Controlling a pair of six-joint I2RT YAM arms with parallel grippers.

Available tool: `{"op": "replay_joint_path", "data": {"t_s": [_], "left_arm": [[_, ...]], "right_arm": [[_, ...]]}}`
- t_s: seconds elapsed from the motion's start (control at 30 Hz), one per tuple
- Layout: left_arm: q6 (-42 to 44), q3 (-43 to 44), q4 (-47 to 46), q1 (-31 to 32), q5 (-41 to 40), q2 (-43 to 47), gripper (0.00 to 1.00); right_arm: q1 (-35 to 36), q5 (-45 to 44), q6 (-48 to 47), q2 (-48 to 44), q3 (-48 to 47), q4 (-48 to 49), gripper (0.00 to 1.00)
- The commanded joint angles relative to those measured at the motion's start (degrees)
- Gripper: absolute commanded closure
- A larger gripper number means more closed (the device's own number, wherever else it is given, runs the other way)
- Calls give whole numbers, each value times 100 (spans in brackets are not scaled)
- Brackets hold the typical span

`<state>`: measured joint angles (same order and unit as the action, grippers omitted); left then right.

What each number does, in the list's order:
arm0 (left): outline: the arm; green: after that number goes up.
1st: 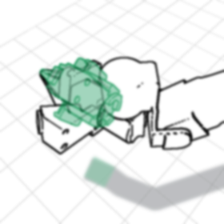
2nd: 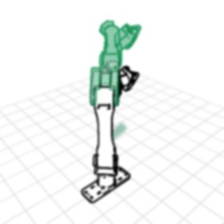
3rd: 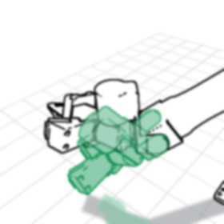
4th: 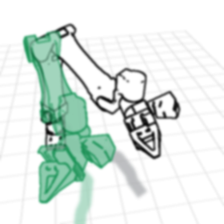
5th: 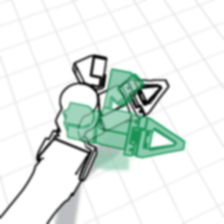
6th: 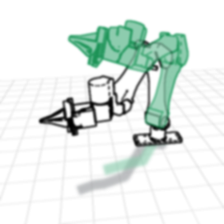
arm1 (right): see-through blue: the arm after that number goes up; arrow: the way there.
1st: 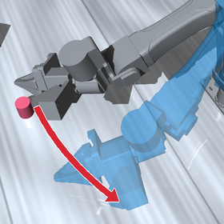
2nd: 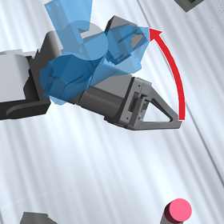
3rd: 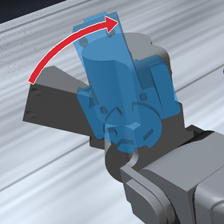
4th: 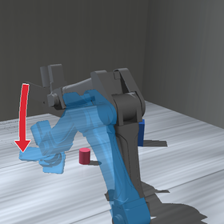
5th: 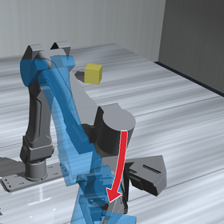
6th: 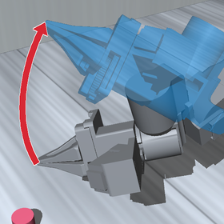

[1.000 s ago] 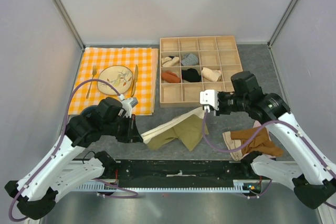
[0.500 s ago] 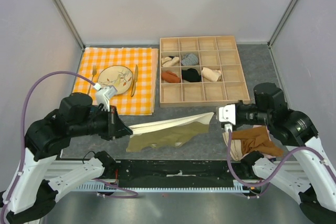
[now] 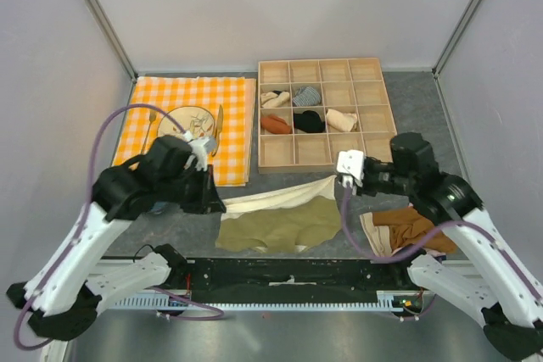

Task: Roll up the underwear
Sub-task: Flatten out the underwear at the corner of the board.

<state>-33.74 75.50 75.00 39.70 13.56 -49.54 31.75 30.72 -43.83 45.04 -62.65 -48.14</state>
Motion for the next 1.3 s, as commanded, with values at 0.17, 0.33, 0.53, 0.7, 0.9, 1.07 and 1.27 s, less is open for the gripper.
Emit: {"op": "replay_joint_path", "data": {"t_s": [0.17, 0.33, 0.53, 0.7, 0.9, 1.07, 1.27], "left_arm": [[1325, -1160, -2883, -1920, -328, -2102, 98], [1352, -1056, -3764, -2133, -337, -3383, 98], [1466, -494, -3668, -2212, -336, -4335, 86], [1414, 113, -3537, -2388, -530, -4512, 66], [1475, 825, -3291, -2581, -478, -4495, 55], [1668, 844, -3194, -2617, -232, -4012, 55], [1546, -269, -3325, -2617, 102, -2501, 55]], "right_arm": [[-274, -1815, 868, 1542, 1308, 2782, 100], [-371, -1798, 894, 2472, 1414, 3477, 100], [-371, -2007, 1078, 3168, 1089, 3645, 92], [-441, -2395, 1351, 3450, 615, 3636, 76], [-485, -2326, 1492, 3372, 219, 3479, 68], [-476, -431, 592, 2985, 78, 2514, 67], [-249, 1437, -2423, 3125, 402, -26, 54]]}}
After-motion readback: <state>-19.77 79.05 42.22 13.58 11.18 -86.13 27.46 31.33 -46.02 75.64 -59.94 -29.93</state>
